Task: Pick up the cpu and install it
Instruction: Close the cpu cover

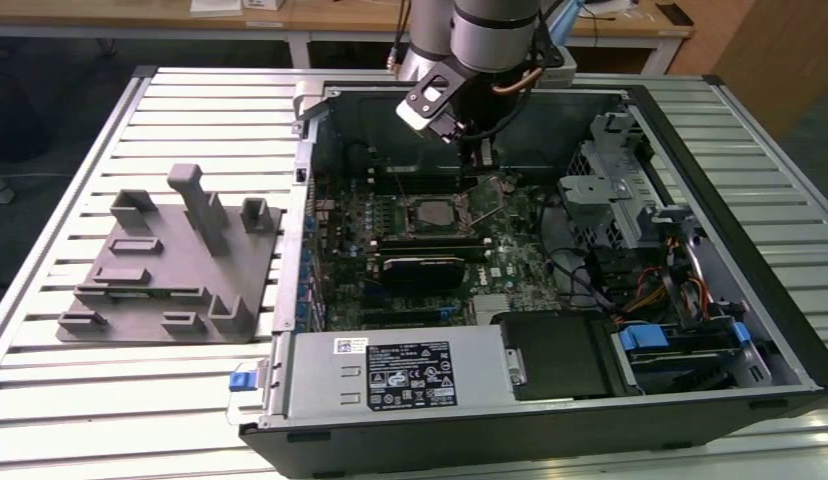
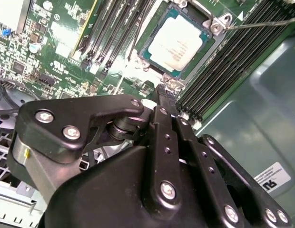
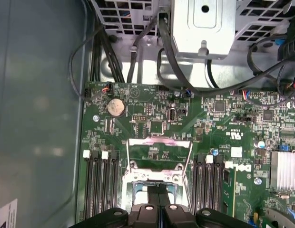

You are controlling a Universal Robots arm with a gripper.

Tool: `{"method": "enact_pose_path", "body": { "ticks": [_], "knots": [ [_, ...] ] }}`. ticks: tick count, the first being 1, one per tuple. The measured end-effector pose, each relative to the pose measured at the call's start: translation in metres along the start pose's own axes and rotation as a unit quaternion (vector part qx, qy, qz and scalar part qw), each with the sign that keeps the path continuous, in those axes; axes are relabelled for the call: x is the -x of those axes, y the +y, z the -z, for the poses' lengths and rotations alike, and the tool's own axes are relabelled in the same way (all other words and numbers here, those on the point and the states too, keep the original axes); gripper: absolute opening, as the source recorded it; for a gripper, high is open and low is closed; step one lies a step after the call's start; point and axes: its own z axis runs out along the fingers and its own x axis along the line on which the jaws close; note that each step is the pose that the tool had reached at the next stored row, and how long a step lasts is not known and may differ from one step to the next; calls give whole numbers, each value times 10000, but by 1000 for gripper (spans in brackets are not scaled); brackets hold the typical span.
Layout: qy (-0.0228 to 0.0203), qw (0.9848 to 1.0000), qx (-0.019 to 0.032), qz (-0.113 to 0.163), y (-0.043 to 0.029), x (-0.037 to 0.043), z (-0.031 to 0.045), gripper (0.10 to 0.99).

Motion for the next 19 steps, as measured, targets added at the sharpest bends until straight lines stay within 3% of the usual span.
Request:
{"method": "enact_pose_path", "body": {
  "ticks": [11,19],
  "knots": [
    [0,10000,0,0,109,4,-4,106],
    [0,10000,0,0,255,9,-9,106]
  ]
}}
